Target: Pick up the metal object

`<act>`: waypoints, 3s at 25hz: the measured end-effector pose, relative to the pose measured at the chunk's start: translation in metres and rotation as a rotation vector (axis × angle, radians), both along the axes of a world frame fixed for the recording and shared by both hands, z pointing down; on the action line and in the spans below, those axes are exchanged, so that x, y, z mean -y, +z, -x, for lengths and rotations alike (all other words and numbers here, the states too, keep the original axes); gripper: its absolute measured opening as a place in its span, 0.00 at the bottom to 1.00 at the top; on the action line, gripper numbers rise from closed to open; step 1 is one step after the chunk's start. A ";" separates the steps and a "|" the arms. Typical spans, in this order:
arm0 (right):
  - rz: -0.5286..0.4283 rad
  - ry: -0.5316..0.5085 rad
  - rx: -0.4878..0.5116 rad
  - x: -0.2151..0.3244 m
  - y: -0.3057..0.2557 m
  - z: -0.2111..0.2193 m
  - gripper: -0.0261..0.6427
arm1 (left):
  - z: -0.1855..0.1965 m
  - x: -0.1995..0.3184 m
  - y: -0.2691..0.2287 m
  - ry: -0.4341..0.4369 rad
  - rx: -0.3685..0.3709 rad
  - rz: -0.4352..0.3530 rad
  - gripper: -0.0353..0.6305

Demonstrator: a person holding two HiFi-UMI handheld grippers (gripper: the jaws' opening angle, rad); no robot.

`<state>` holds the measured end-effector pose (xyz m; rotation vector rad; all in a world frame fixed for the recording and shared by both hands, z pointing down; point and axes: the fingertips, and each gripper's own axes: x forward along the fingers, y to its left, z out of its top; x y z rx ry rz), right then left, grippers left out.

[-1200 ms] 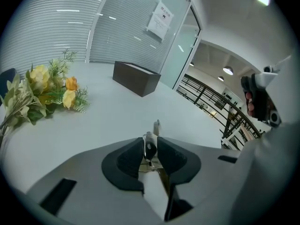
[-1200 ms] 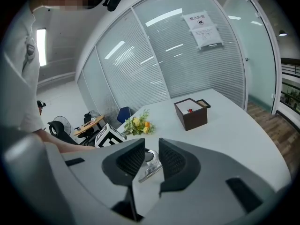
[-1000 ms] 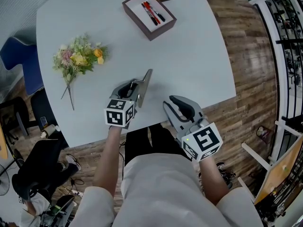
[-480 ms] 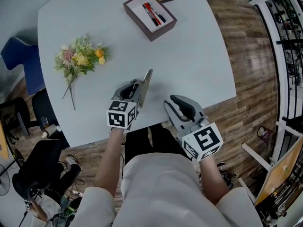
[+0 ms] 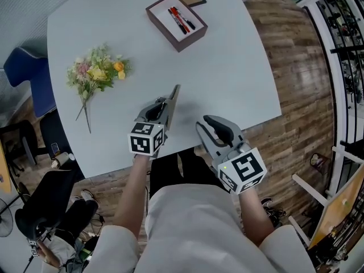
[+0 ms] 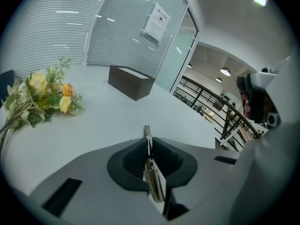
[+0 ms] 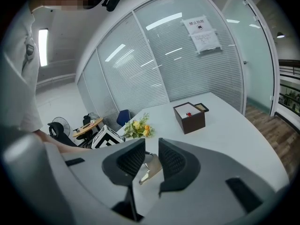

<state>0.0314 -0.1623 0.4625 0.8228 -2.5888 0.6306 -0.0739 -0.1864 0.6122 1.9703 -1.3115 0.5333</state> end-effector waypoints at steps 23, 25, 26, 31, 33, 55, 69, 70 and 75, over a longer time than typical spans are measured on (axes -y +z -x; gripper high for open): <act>-0.032 0.006 0.030 -0.015 -0.013 -0.015 0.17 | -0.007 -0.028 -0.043 -0.052 -0.109 -0.054 0.09; -0.036 0.005 0.033 -0.016 -0.014 -0.012 0.17 | -0.004 -0.032 -0.052 -0.058 -0.116 -0.069 0.09; -0.039 0.005 0.033 -0.017 -0.015 -0.010 0.17 | -0.002 -0.033 -0.057 -0.061 -0.121 -0.077 0.09; -0.054 0.012 0.034 -0.022 -0.019 0.002 0.17 | 0.007 -0.039 -0.085 -0.063 -0.144 -0.131 0.09; -0.061 0.020 0.032 -0.025 -0.023 0.005 0.17 | 0.009 -0.040 -0.098 -0.057 -0.153 -0.158 0.09; -0.213 0.167 0.017 -0.078 -0.077 0.051 0.14 | 0.047 -0.089 -0.219 0.039 -0.282 -0.399 0.09; -0.272 0.225 0.012 -0.107 -0.093 0.065 0.09 | 0.060 -0.120 -0.249 0.078 -0.337 -0.461 0.09; -0.276 0.228 0.013 -0.108 -0.094 0.066 0.09 | 0.061 -0.122 -0.250 0.080 -0.338 -0.466 0.09; -0.291 0.236 0.021 -0.111 -0.096 0.072 0.07 | 0.066 -0.127 -0.255 0.082 -0.344 -0.482 0.09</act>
